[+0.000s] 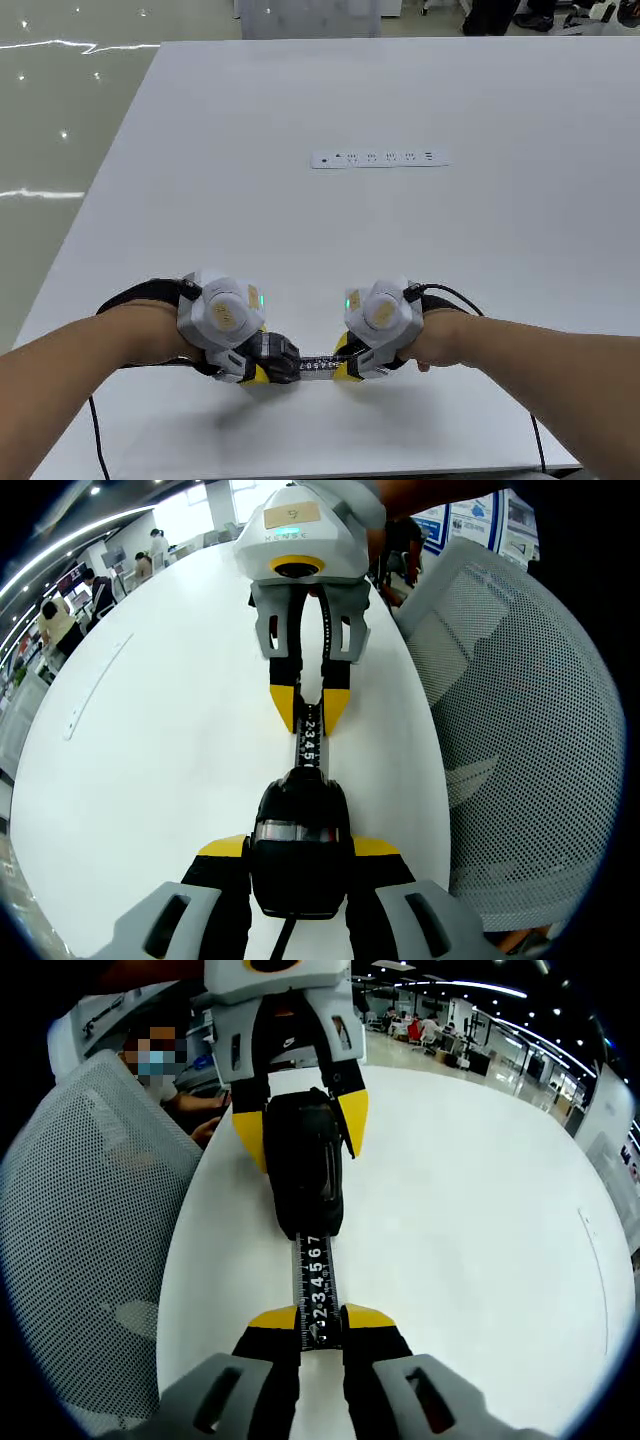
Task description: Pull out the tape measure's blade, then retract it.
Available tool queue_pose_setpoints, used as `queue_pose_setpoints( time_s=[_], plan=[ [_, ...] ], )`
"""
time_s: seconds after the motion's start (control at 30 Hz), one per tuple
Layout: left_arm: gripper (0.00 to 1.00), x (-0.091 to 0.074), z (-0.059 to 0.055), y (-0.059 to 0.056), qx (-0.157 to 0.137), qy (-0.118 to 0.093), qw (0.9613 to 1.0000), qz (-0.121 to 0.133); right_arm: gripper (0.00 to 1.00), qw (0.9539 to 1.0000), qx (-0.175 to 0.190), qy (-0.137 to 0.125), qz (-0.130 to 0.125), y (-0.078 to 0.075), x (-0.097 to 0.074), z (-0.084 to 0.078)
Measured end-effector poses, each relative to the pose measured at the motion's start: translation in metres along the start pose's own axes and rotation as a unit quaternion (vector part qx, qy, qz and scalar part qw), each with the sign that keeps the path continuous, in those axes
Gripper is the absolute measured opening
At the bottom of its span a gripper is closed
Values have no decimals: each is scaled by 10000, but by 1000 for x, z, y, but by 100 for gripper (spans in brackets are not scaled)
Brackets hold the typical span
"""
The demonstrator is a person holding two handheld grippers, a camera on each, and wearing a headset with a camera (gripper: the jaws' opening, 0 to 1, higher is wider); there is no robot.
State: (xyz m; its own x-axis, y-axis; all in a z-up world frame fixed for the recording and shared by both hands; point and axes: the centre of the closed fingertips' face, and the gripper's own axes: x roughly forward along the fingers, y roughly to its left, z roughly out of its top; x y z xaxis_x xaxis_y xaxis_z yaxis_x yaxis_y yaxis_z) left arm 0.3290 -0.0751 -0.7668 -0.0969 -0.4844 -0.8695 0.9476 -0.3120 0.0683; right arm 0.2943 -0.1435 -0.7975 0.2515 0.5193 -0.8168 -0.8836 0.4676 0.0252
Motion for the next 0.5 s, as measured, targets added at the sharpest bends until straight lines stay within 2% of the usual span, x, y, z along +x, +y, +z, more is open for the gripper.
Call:
queue_pose_setpoints(
  time_s=[0.5],
  plan=[
    [33,0,1,0,23,-66,10000,12,13,9999,98,7,-41,0,-3,-9]
  ],
)
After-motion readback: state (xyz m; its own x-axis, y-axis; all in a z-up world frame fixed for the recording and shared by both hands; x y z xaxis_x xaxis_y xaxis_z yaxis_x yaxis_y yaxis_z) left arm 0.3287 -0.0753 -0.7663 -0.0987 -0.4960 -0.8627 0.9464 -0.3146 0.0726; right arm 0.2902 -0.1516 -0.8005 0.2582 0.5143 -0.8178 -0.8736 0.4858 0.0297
